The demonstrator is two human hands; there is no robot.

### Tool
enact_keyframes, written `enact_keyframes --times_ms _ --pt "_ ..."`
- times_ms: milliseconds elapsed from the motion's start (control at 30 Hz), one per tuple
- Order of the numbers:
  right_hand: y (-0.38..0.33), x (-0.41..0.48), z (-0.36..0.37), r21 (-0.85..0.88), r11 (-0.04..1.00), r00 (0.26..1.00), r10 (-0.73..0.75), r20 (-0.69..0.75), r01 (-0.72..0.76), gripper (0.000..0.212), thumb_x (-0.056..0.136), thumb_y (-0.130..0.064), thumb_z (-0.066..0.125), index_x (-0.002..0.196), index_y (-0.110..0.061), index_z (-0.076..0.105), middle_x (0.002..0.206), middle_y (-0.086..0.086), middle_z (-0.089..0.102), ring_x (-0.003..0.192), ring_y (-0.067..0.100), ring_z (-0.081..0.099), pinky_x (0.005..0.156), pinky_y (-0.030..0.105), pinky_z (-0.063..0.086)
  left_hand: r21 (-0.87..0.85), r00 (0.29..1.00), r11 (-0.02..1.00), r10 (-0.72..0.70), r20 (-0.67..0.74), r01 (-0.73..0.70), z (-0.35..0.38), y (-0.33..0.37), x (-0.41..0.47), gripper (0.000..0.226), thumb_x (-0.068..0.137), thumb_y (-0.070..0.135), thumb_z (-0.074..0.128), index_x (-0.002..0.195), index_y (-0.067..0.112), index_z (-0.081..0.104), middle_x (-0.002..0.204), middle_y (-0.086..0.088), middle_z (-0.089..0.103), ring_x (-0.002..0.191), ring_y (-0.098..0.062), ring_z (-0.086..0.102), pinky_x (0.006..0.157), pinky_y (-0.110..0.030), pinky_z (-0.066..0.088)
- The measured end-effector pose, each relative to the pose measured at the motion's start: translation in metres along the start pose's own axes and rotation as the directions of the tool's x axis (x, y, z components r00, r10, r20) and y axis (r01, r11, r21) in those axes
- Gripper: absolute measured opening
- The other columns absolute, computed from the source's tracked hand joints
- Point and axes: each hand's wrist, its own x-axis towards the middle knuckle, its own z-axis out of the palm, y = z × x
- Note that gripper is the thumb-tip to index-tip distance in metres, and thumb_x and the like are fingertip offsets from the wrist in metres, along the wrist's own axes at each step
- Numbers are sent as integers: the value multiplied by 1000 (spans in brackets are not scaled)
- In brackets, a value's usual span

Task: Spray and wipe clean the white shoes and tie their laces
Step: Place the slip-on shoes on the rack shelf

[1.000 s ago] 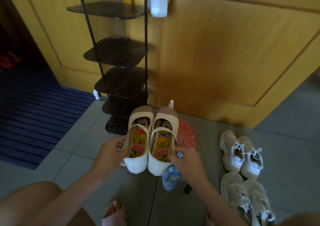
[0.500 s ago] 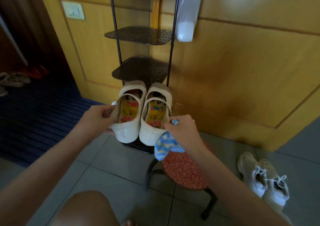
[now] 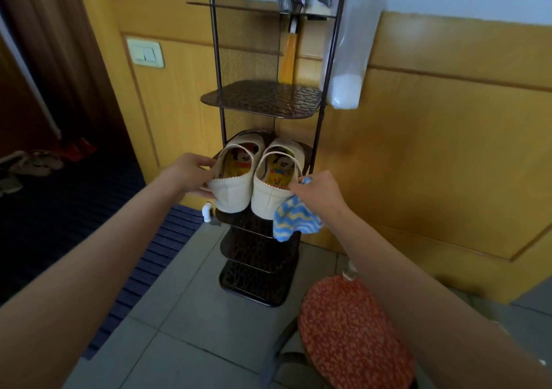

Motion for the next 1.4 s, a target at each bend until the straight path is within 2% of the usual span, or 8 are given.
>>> enact_keyframes --times_ms 300,567,700,800,933,1100,1233,1400 --pt "12 37 10 -69 998 1000 8 -2 -8 49 82 -9 62 51 -17 24 48 1 22 36 10 19 37 19 16 16 1000 1000 11 18 -11 9 -3 42 31 94 14 53 123 2 57 93 -14 62 69 -20 62 47 -18 54" --pt "14 44 11 -17 1000 1000 -1 -28 0 50 86 -15 61 49 -17 27 45 -1 25 43 11 23 45 25 21 -90 996 996 -10 -87 2 18 -8 56 42 91 18 60 129 3 53 105 -11 60 51 -11 64 47 -17 54" --pt "24 32 16 12 998 994 -60 -87 61 48 88 -11 56 49 -15 29 45 -2 23 35 9 21 37 14 19 -50 998 997 62 -29 -64 21 -18 37 65 83 41 64 138 13 44 126 -4 56 95 -18 63 83 -26 46" --pt "18 34 17 28 996 989 -77 -127 81 45 86 -10 56 50 -14 30 46 -2 23 36 9 22 36 15 17 6 990 990 144 15 -144 25 -25 25 84 69 35 78 141 17 40 131 2 52 119 -16 50 90 -28 40" --pt "10 43 14 3 999 991 -51 -123 52 46 87 -13 55 51 -16 28 48 -1 24 45 9 19 43 21 18 17 981 983 186 -47 -185 27 -25 35 82 64 18 84 137 14 46 128 -4 56 108 -13 53 81 -28 43" --pt "9 55 9 21 999 989 -41 -141 45 47 88 -12 55 49 -15 28 47 -2 25 40 7 19 34 13 16 32 975 978 208 -83 -206 22 -25 47 75 62 28 84 130 16 55 120 -3 62 109 -15 57 85 -27 45" --pt "7 67 8 16 999 988 -34 -151 37 46 88 -14 54 51 -16 27 48 -2 25 42 9 20 36 17 18 13 965 970 243 -95 -243 21 -18 61 65 71 20 79 130 10 55 118 -6 62 103 -14 56 72 -17 42" --pt "11 75 17 9 1000 991 -12 -132 14 50 94 -32 52 51 -15 33 49 -1 30 47 13 29 47 27 23 -19 960 965 260 -103 -263 27 -28 78 66 71 21 79 130 9 54 117 -8 64 109 -23 60 90 -36 50"
